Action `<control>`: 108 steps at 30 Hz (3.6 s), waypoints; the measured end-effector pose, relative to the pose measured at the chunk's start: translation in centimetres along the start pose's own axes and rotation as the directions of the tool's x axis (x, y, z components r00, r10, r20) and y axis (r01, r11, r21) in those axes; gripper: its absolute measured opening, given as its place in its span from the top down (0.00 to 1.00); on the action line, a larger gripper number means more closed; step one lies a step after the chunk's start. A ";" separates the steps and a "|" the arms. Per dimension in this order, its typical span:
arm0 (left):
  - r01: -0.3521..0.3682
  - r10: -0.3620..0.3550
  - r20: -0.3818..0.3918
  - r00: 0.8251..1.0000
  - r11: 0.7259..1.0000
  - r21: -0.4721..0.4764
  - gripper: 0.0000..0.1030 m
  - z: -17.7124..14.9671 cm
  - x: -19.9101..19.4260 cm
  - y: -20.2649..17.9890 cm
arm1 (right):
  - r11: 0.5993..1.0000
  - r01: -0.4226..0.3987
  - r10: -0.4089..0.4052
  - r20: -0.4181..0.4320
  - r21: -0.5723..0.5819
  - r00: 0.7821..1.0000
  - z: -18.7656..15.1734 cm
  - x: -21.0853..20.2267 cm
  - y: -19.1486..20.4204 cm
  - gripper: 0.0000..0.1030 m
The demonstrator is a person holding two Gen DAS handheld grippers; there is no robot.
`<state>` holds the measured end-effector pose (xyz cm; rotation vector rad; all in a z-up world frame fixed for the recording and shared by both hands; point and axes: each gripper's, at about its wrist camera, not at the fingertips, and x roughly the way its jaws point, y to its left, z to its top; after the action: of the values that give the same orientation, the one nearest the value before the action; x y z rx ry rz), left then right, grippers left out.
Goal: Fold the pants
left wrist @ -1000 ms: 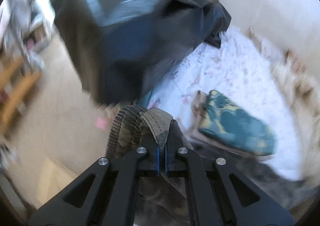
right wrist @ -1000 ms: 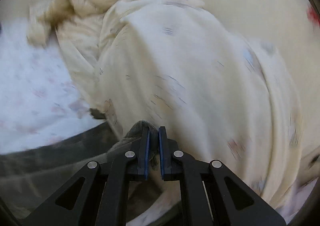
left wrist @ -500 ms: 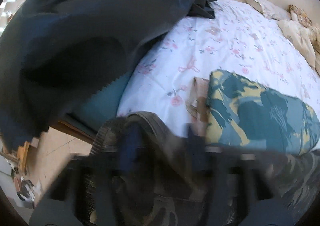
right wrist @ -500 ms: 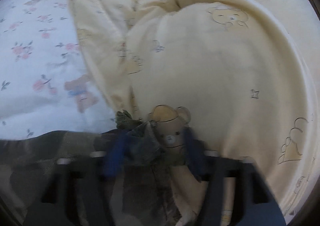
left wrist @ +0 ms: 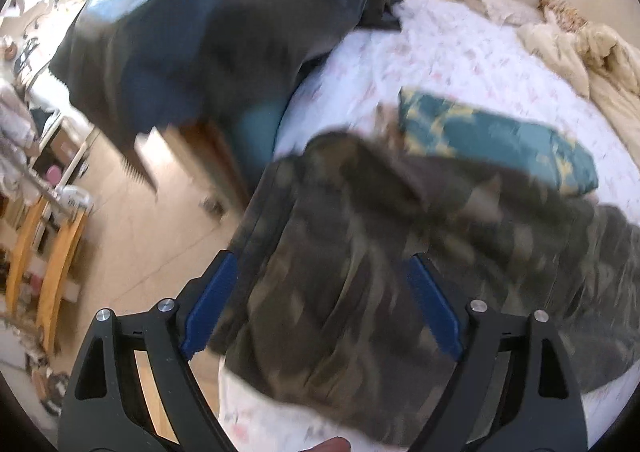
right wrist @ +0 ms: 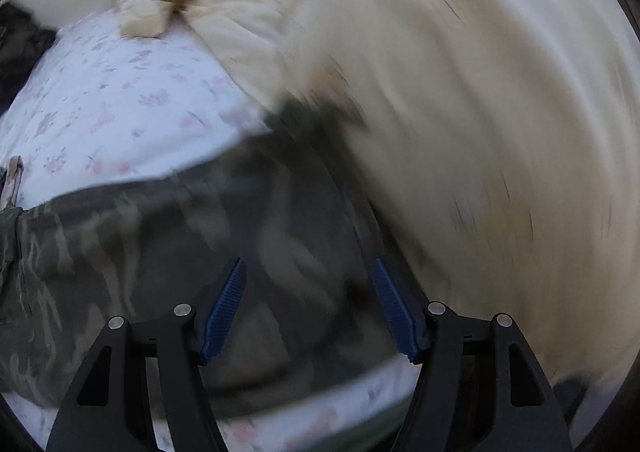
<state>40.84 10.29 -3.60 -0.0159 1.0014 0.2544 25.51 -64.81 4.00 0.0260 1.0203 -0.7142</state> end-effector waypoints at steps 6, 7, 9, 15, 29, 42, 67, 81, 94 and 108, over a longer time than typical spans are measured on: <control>0.020 -0.026 -0.086 0.996 0.997 -0.070 0.18 -3.1 -1.1 1.4 | 0.974 -0.049 0.056 -0.025 0.220 0.998 -3.2 2.8 -5.5 0.68; 0.037 -0.045 -0.103 0.994 0.996 -0.079 0.18 -3.7 -1.6 1.5 | 0.960 -0.104 0.108 -0.001 0.261 0.994 -3.5 2.9 -5.9 0.68; 0.055 -0.063 -0.108 0.992 0.996 -0.077 0.18 -4.8 -2.3 1.5 | 0.926 -0.181 0.177 0.042 0.331 0.983 -3.6 3.6 -6.4 0.64; 0.000 0.000 -0.071 0.997 1.000 -0.011 0.18 -6.0 -2.2 0.8 | 0.962 -0.084 0.075 0.044 0.260 0.996 -2.7 6.2 -4.2 0.62; 0.002 -0.001 -0.019 1.000 1.000 0.019 0.18 -5.0 -1.1 0.2 | 0.950 -0.311 0.308 0.150 -0.005 0.939 1.6 -0.3 6.0 0.94; 0.060 -0.061 -0.039 0.997 0.998 -0.031 0.18 -4.5 -1.5 0.5 | 0.879 -0.470 0.462 0.098 0.082 0.881 0.9 0.4 4.7 0.62; 0.057 -0.059 -0.037 0.998 0.997 -0.060 0.18 -4.4 -1.3 1.1 | 0.942 -0.018 0.067 0.135 -0.336 0.989 -1.4 3.7 16.1 0.34; 0.094 -0.099 -0.056 0.994 0.992 -0.084 0.18 -4.4 -1.2 1.3 | 0.958 -0.260 0.199 0.369 0.122 0.908 -2.5 -3.3 3.1 0.97; 0.077 -0.083 -0.062 0.995 0.993 -0.087 0.18 -4.4 -1.0 1.4 | 0.956 -0.262 0.284 0.194 -0.132 0.939 -0.8 -0.2 11.7 0.33; 0.067 -0.071 -0.053 0.996 0.995 -0.072 0.18 -4.0 -0.5 1.6 | 0.951 -0.265 0.208 0.303 0.161 0.930 -1.8 -1.6 4.1 0.99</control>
<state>36.89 11.19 -5.23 -0.1216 1.0452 0.2269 25.84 -60.19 3.06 0.2133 0.6545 -0.5755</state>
